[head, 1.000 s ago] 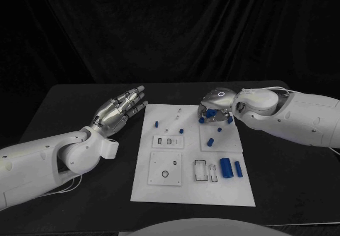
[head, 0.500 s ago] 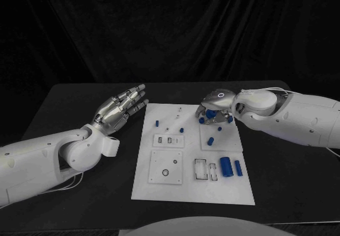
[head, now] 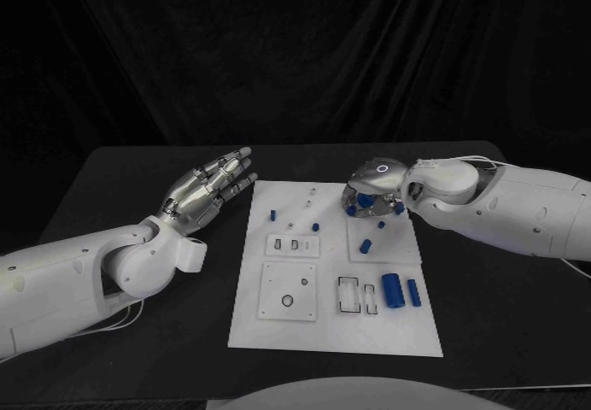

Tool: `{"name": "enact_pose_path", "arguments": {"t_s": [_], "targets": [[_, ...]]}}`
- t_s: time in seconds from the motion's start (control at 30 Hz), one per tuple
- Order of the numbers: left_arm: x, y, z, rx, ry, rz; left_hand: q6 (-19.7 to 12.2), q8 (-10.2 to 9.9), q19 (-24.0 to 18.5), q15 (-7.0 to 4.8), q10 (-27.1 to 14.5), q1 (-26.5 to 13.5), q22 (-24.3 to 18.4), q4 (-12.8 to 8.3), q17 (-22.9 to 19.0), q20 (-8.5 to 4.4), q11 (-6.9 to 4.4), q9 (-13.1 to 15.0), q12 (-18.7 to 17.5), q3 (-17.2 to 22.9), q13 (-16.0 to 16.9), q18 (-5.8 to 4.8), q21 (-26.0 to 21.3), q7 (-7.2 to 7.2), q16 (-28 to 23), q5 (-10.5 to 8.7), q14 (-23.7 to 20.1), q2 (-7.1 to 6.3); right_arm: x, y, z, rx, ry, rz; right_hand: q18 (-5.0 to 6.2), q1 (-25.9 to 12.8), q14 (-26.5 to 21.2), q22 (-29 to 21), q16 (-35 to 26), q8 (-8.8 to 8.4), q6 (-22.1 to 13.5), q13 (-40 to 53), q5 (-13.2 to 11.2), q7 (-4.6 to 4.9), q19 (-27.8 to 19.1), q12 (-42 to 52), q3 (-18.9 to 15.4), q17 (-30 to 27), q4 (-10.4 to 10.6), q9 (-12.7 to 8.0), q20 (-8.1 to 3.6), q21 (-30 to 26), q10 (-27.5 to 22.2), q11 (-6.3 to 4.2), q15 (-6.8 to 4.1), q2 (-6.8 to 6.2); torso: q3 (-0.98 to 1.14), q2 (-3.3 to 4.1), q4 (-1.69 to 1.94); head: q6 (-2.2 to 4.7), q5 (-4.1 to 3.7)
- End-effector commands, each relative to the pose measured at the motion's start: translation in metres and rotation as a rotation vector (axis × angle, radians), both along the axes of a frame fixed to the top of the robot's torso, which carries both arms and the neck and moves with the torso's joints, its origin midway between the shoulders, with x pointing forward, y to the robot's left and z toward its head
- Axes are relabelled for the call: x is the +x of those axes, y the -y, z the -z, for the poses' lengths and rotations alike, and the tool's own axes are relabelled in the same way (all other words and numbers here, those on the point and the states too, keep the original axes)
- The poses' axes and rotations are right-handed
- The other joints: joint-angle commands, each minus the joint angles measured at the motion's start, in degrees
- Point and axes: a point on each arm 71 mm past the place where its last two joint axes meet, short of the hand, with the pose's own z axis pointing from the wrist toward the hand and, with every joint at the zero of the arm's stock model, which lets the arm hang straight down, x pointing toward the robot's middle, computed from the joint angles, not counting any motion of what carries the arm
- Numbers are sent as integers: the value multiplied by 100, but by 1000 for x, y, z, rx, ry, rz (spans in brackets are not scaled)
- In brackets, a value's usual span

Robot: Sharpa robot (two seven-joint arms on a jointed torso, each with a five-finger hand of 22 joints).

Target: Assemble the parts on the task board

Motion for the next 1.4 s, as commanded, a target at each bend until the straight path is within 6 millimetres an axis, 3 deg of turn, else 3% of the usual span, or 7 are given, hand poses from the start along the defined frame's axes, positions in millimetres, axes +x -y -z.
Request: {"name": "enact_pose_path", "arguments": {"t_s": [0.03,0.07,0.13,0.47,0.9,1.2,1.4], "targets": [[1,0,-4,-26,28,0,35,20,-6,40,13,58,5,-37,-7,28,43,5,22,-4,9,75,-5,-6,-21,26,9,20,-1,-1,-1,39,10,-18,35,-11,-24,413,-2,99,2,45,225,26,-6,66,6,10,-50,115,-18,-18,47,12,-8,56,3,-4,-4,23,3],[1,0,-4,-24,27,-1,35,20,-6,40,13,58,5,-37,-7,28,43,5,22,-4,9,75,-5,-6,-21,26,9,20,-1,-1,-1,41,8,-17,38,-12,-36,410,-11,199,11,97,424,56,-13,142,36,-3,-83,220,-19,-28,67,-1,-11,74,4,-4,-3,23,17],[1,0,-3,-22,26,-1,50,30,-6,42,14,64,5,-49,-7,29,45,7,24,7,10,76,-5,-4,-21,36,9,22,-1,0,0,41,4,-16,38,-11,-36,413,-8,280,53,130,506,68,-14,190,54,4,-105,292,-24,-30,83,-12,-18,92,4,-8,0,3,18],[2,-1,-3,-16,19,1,65,39,-6,45,15,69,5,-59,-7,31,48,10,26,19,10,77,-5,-2,-21,45,9,27,-1,-1,2,42,-3,-11,39,14,-49,429,-18,570,69,270,547,153,-16,405,135,-4,-223,611,-44,-39,159,-46,-41,168,-2,-28,-12,17,63],[0,-4,-3,-10,11,-1,128,79,0,55,27,77,9,-91,-7,47,62,19,40,54,16,81,0,12,-21,60,9,32,9,-19,-22,85,16,-20,3,11,-11,562,76,627,-16,315,615,193,60,476,183,194,-264,718,-47,43,181,-44,-42,145,0,-35,-2,6,169],[1,-1,-4,-26,27,1,171,108,4,65,41,71,11,-108,-7,70,65,25,55,70,21,89,3,14,-21,62,9,28,30,-46,-31,78,33,-30,-15,-10,14,629,141,630,-65,308,620,201,98,450,207,311,-268,749,-41,87,115,-24,-30,122,-3,-30,15,-67,237],[1,2,-4,-36,35,5,191,122,1,61,50,70,9,-118,-7,72,65,27,65,80,24,95,0,13,-21,65,9,25,44,-56,-32,72,54,-20,-25,-1,28,667,192,620,-106,307,633,213,118,443,236,408,-286,761,-34,112,89,-21,-23,107,-3,-27,32,-87,220]]}}
